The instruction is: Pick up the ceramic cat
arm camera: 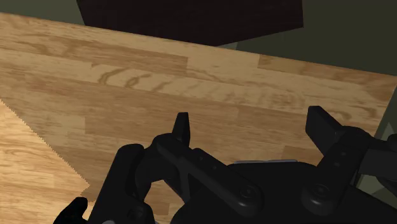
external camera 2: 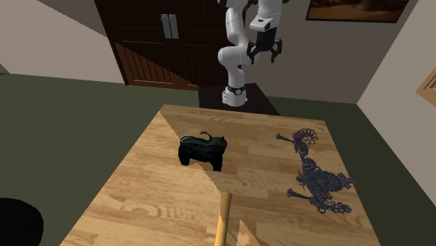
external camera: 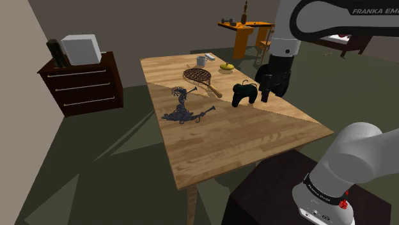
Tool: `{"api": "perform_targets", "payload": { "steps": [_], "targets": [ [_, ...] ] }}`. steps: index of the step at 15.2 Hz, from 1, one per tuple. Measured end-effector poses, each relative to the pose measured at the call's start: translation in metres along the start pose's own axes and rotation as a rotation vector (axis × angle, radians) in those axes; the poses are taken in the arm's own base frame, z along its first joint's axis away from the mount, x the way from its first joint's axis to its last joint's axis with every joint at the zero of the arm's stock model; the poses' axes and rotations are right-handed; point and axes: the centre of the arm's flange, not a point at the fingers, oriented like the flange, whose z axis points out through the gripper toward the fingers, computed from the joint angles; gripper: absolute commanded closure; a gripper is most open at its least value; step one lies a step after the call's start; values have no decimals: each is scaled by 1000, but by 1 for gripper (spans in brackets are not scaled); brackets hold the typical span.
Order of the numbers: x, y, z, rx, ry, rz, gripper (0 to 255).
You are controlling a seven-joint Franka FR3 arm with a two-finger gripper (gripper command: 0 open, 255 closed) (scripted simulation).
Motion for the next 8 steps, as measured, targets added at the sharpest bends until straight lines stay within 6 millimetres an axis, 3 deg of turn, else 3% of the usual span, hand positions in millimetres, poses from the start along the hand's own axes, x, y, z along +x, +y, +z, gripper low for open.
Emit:
{"api": "perform_targets", "payload": {
  "steps": [2,8],
  "targets": [
    [1,5,1,-4,1,-13,0],
    [20,65,23,-50,17,-178,0]
  ]
}}
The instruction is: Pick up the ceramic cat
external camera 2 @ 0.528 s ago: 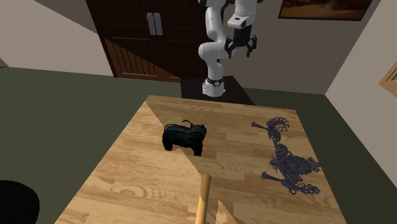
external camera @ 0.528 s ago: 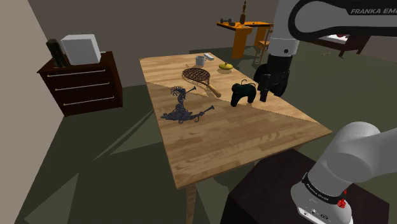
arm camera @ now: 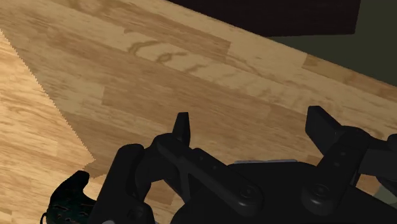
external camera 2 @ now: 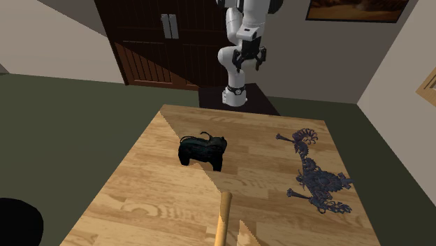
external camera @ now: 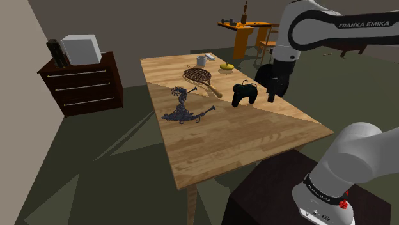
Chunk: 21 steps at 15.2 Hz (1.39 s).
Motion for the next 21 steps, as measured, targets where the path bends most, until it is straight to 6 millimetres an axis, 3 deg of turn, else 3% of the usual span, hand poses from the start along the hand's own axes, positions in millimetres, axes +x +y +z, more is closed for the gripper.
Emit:
{"api": "perform_targets", "payload": {
  "steps": [9,16,21],
  "targets": [
    [30,98,35,-77,26,-275,0],
    [72,161,55,-136,46,-490,0],
    [113,206,68,-179,61,-642,0]
  ]
}}
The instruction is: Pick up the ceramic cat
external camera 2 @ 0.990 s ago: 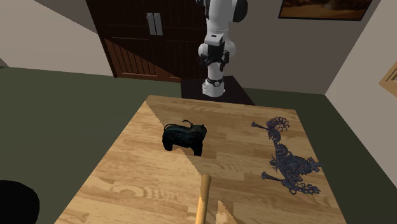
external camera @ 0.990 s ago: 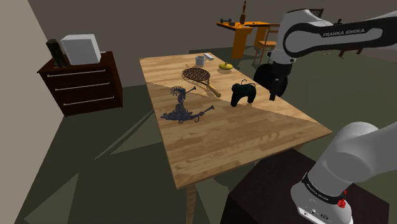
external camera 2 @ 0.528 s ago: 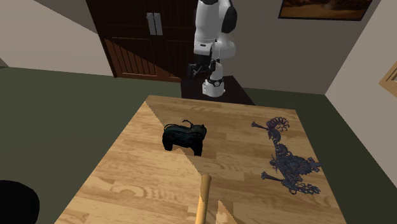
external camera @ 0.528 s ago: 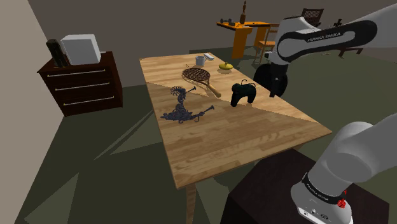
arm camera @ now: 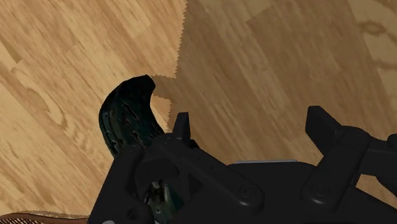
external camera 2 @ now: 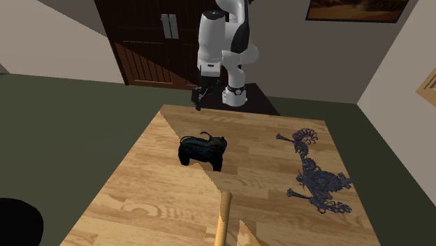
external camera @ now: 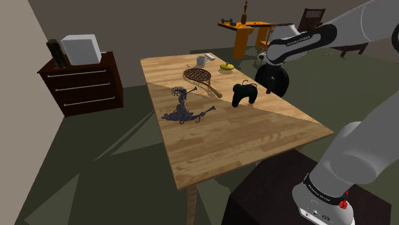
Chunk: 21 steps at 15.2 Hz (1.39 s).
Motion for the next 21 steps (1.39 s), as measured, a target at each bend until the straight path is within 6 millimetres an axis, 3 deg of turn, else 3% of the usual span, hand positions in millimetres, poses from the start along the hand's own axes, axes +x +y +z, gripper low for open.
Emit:
{"api": "perform_targets", "payload": {
  "steps": [12,20,21],
  "targets": [
    [47,123,42,-102,32,-360,0],
    [52,125,80,-108,34,-383,0],
    [53,125,81,-108,34,-383,255]
  ]
}}
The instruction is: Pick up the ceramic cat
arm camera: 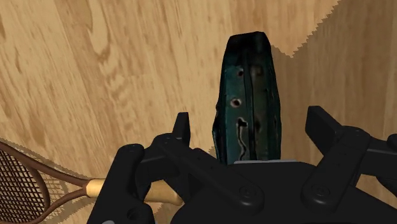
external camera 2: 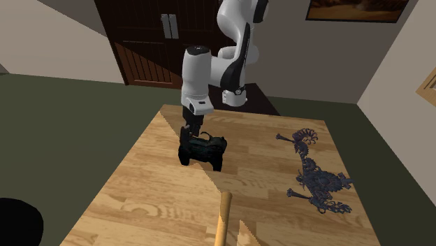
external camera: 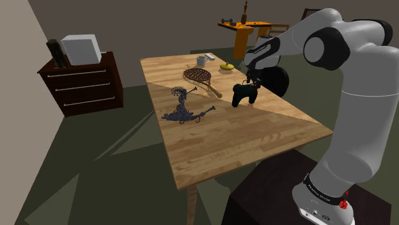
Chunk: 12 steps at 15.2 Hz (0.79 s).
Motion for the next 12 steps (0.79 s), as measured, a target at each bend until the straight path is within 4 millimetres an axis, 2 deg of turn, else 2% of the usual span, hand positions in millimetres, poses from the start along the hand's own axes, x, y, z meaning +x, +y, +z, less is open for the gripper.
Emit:
{"api": "perform_targets", "payload": {
  "steps": [10,12],
  "targets": [
    [0,0,0,-3,0,1,255],
    [0,1,-5,0,0,0,255]
  ]
}}
